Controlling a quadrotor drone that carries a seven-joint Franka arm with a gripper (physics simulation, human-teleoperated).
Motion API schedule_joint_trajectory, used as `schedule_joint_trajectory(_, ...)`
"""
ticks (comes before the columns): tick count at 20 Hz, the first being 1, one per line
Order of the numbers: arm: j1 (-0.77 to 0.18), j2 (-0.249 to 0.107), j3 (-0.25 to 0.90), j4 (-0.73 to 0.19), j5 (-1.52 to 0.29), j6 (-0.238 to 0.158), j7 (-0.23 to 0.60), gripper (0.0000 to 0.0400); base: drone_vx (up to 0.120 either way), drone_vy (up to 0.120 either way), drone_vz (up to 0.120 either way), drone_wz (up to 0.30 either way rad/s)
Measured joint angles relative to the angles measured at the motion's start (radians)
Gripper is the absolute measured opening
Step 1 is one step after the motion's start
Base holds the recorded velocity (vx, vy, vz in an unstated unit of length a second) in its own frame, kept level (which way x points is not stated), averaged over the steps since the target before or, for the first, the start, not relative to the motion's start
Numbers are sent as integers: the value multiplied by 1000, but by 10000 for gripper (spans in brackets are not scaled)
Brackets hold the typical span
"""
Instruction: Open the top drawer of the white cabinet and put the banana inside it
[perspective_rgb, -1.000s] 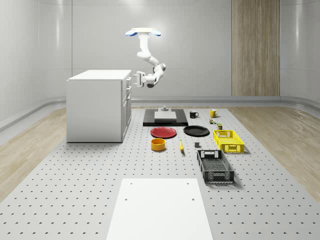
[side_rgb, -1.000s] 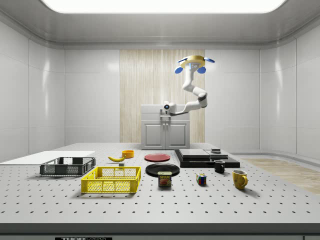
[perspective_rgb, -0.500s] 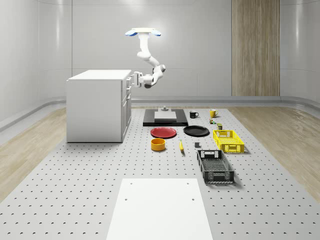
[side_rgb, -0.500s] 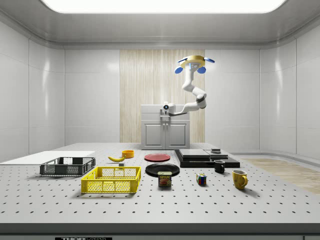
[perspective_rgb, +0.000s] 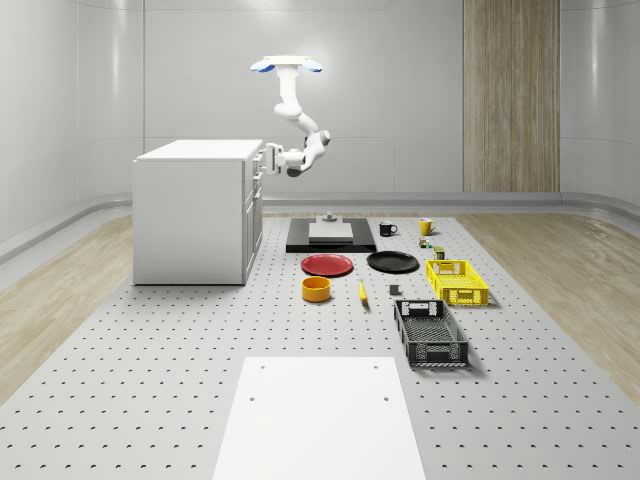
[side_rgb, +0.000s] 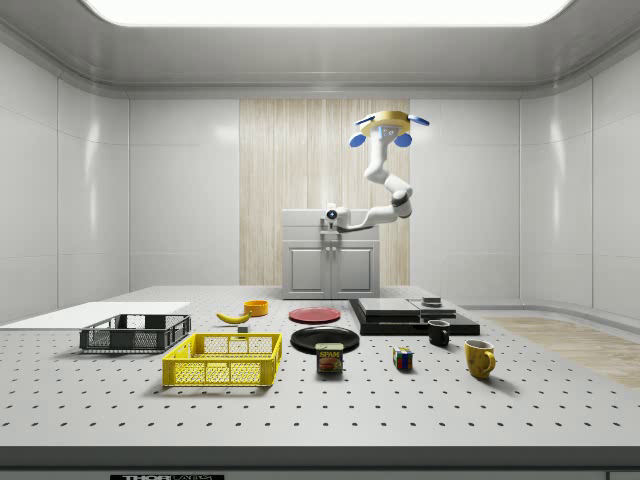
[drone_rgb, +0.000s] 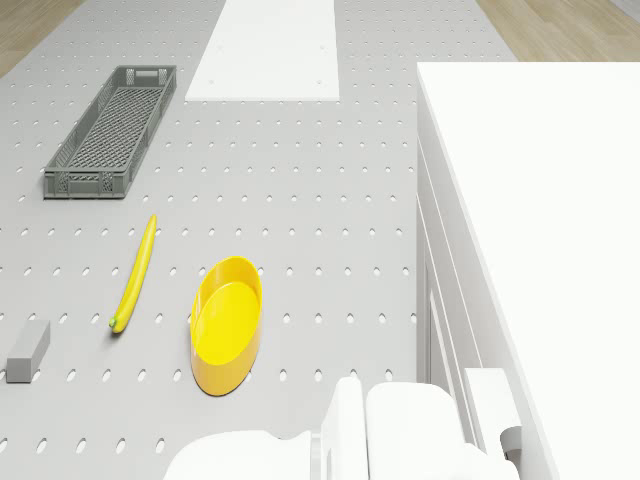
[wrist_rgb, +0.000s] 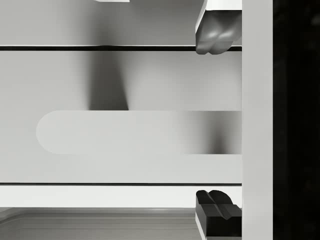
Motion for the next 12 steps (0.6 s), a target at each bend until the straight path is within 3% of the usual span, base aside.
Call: schedule_joint_trajectory(12,3,34,17,8,37,7,-22,400,0,0,0,0)
